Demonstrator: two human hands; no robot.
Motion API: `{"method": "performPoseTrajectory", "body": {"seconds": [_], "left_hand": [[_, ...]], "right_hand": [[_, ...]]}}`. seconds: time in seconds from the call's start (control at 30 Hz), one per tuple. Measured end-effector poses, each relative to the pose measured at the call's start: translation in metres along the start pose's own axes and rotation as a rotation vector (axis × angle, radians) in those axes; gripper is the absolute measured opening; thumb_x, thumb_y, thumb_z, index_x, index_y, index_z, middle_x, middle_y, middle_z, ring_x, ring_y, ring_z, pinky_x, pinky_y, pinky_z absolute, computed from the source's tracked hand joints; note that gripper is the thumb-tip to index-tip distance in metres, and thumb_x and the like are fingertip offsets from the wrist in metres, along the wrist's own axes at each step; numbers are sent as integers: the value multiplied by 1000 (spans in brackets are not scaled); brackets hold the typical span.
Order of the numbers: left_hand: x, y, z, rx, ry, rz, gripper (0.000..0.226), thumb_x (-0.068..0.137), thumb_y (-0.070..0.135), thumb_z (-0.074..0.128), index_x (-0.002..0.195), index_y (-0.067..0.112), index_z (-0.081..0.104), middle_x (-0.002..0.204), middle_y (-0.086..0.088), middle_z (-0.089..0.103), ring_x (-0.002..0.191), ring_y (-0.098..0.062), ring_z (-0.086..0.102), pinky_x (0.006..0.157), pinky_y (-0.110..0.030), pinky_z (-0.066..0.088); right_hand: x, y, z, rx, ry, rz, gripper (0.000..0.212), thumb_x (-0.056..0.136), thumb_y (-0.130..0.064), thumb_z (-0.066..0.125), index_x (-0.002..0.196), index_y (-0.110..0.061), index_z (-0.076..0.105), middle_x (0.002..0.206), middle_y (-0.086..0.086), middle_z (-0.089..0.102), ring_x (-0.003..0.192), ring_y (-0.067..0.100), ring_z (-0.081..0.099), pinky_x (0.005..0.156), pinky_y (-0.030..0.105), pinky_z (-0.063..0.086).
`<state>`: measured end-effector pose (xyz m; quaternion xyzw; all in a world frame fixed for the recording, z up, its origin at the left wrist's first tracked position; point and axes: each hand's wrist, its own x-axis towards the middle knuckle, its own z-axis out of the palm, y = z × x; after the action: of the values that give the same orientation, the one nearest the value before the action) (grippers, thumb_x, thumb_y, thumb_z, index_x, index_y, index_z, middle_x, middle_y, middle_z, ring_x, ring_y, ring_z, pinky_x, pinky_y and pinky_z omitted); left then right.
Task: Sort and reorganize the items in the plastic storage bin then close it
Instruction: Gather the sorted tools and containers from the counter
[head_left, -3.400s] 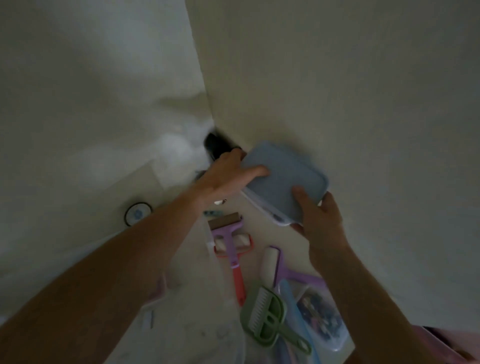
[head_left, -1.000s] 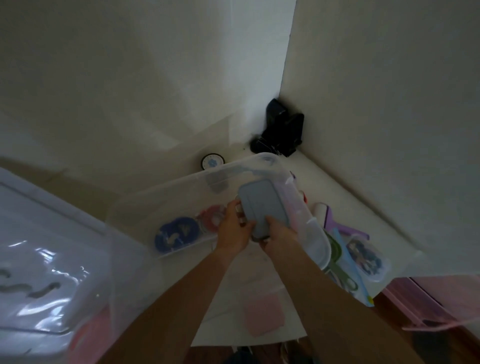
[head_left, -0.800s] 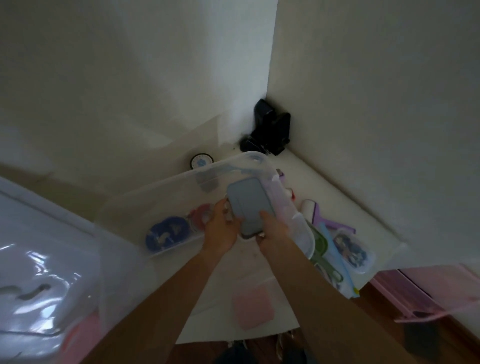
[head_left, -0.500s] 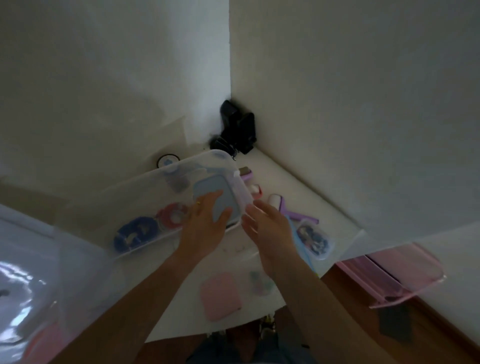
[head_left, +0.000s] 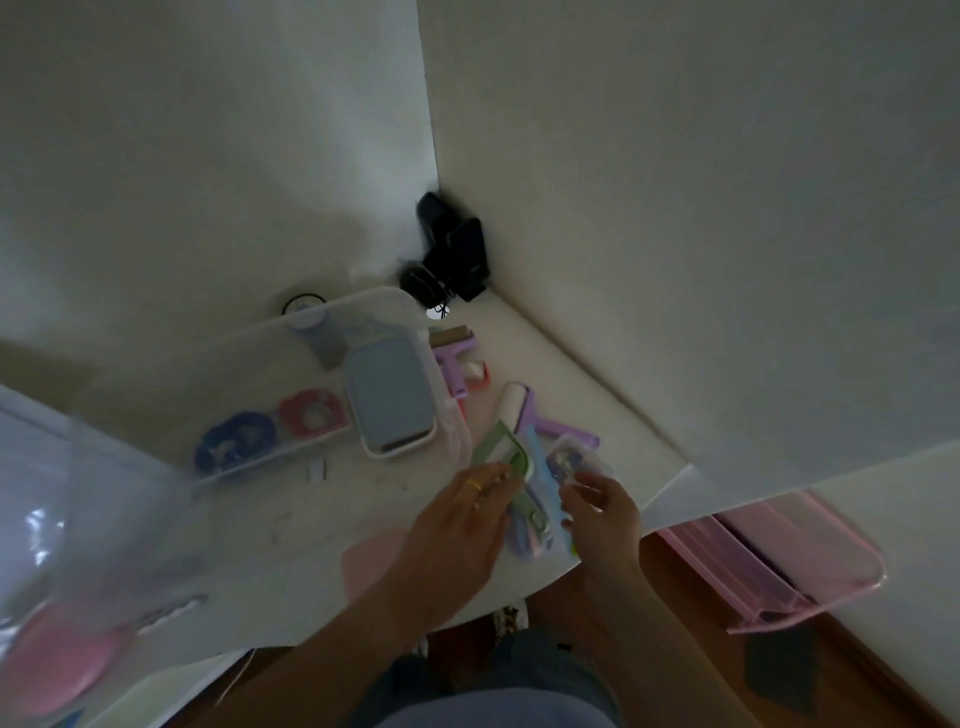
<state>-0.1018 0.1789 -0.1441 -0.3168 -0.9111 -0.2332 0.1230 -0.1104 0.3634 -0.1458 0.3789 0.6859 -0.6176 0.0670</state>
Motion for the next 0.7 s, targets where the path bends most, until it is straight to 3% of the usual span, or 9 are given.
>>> {"method": "performPoseTrajectory", "body": {"seconds": [0.1,0.23,0.33,0.43,0.5,0.6,0.63,0.7], "left_hand": [[6,13,20,31,-76,-44,44,94,24,50,135,10,50,137,-6,50,124,-25,53,104,-32,45],[18,18,39,-195,-304,-562,53,101,31,49,151,25,33,150,-1,45,134,-19,46,109,-23,33],[23,18,50,-238,-364,-713,53,102,28,47,152,24,30,150,-2,44,131,-18,47,106,-23,34],[28,16,52,-128,-276,-680,46,99,20,47,144,16,46,139,-5,53,116,-21,62,94,-22,45],[32,16,50,-193,-312,-764,51,103,22,45,152,18,33,146,-8,48,124,-24,56,100,-27,41],[43,12,47,-311,-289,-759,51,105,39,37,153,23,30,149,-8,47,132,-25,50,110,-34,40],[50,13,41,-373,-228,-744,50,104,44,35,150,25,36,146,-7,51,130,-23,53,109,-37,43],[66,13,20,-436,-97,-711,41,103,34,36,141,24,50,133,-2,62,118,-17,62,100,-33,49]], "right_hand": [[10,2,4,-27,-41,-13,31,84,-19,73,114,-18,64,100,-4,69,91,17,67,87,47,56],[17,12,7,-82,-111,-23,32,85,-22,73,115,-20,61,100,-5,68,88,13,66,85,41,56],[19,23,9,-144,-133,-49,27,86,-20,72,109,-27,58,103,-6,67,89,10,65,78,32,55],[18,26,12,-214,-142,-57,28,87,-22,71,111,-29,58,105,-7,66,85,2,62,61,19,46],[17,24,13,-279,-151,-88,29,89,-26,69,114,-32,57,109,-8,65,81,-5,57,60,15,42],[12,2,18,-270,-177,-219,30,92,-27,66,120,-32,60,114,-10,62,89,0,58,69,11,43],[11,-10,21,-249,-196,-280,29,93,-27,65,121,-32,61,115,-11,64,97,4,61,77,13,45],[8,-41,30,-215,-243,-393,24,95,-27,62,119,-31,63,110,-13,68,100,3,64,80,14,48]]}}
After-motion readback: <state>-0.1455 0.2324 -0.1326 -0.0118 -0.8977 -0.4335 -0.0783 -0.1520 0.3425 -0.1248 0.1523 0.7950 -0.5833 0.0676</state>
